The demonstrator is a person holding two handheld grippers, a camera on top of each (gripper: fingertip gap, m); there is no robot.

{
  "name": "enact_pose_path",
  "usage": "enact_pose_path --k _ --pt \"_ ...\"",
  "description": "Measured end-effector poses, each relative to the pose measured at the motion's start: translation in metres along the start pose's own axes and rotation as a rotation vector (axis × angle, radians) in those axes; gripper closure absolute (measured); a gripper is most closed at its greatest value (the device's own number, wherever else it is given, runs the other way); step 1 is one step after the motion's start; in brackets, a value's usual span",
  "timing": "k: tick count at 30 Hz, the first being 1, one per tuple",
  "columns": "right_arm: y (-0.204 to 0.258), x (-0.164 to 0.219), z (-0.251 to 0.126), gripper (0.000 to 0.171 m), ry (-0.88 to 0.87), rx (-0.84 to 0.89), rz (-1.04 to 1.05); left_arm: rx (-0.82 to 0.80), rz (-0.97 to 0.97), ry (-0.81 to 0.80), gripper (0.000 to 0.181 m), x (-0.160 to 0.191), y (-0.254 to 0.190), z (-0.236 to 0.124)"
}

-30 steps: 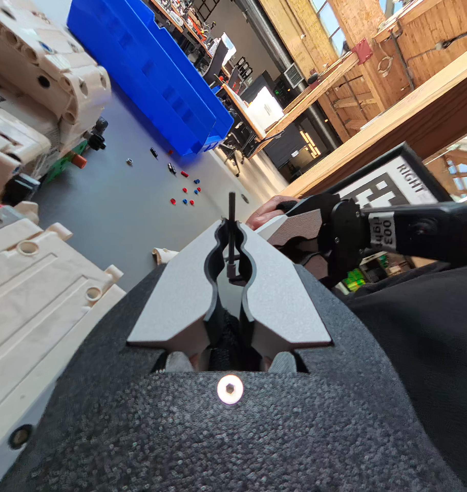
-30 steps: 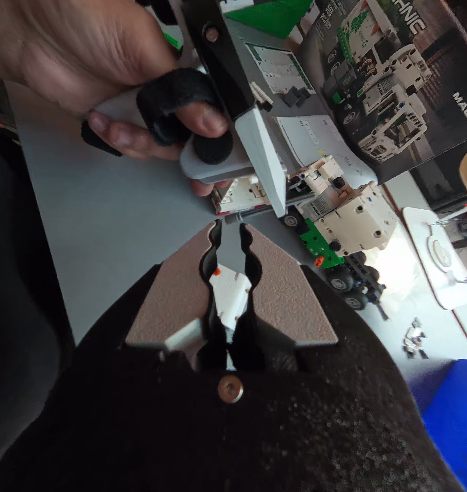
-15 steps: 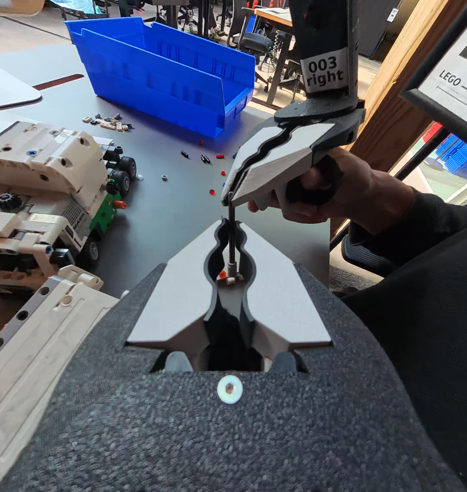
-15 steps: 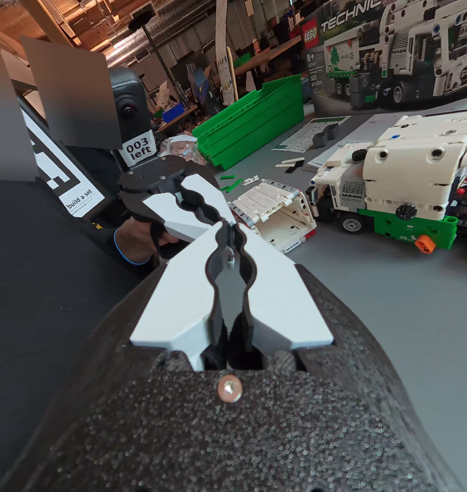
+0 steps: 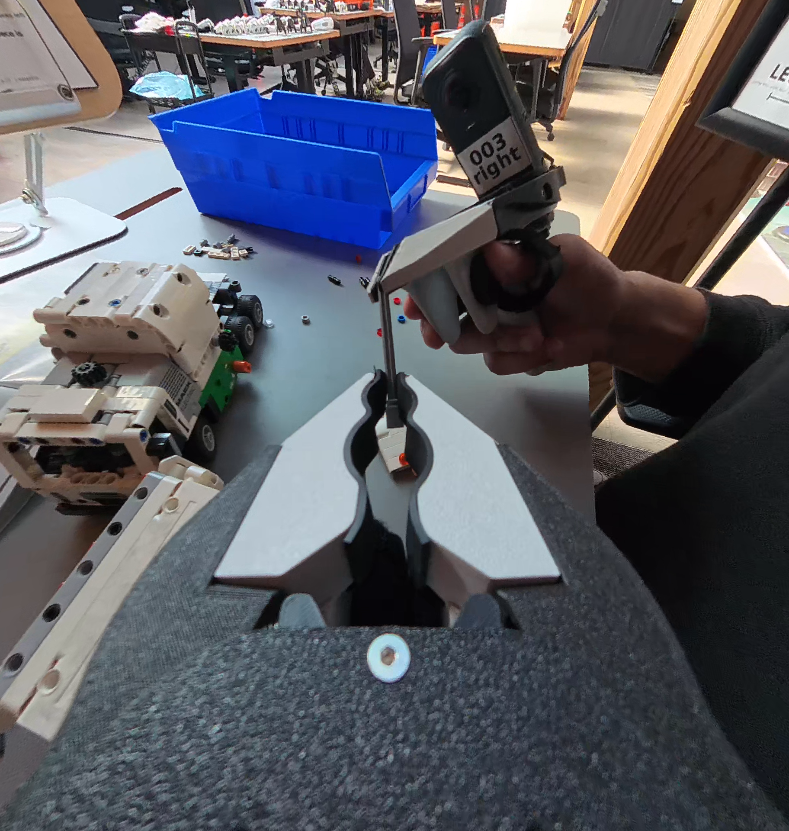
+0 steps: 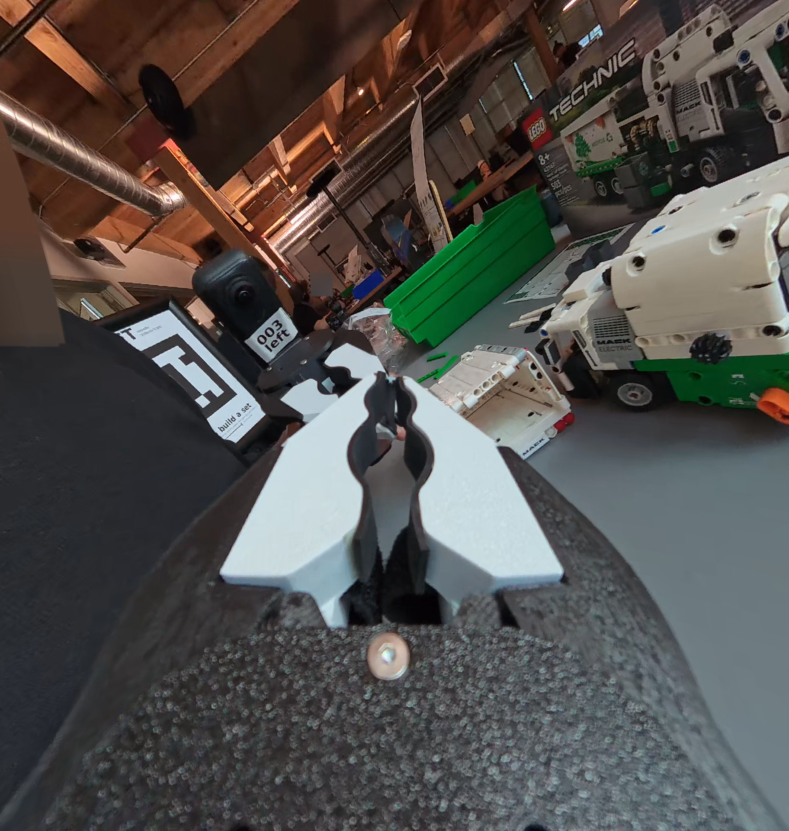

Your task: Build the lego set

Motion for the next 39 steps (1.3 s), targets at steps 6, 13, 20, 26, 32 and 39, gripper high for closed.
enact_pose_path --k 6,13,20,26,32,39 --pt "-0.007 -0.003 0.003 0.168 0.011 0.013 -0.027 -0.032 -0.039 -0.014 0.18 -0.004 0.013 -0.015" --pt "-0.032 -0.028 -0.021 0.164 -0.026 0.299 -0.241 -0.238 -0.019 -0.173 0.18 -0.012 0.044 -0.077" --pt "-0.07 -0.056 -0.054 0.162 -0.047 0.664 -0.44 -0.531 -0.018 -0.166 0.18 0.011 0.113 -0.122" --pt "-0.087 -0.061 -0.06 0.162 -0.024 0.821 -0.536 -0.544 -0.056 -0.199 0.18 0.02 0.155 -0.116" --pt "-0.094 -0.051 -0.063 0.165 0.018 0.855 -0.458 -0.561 -0.067 -0.165 0.18 0.028 0.168 -0.112" --pt "-0.095 -0.053 -0.062 0.166 0.007 0.811 -0.41 -0.548 -0.101 -0.121 0.18 0.036 0.171 -0.109"
Point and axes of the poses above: each gripper's, where its closed fingertips meet, z out along the fingers, x out of its underside, y = z × x across the jaws, the point moved 7 cm from there along -z, back along the fingers, and after that the axes turned 4 degrees about y, right-handed, at the moved point
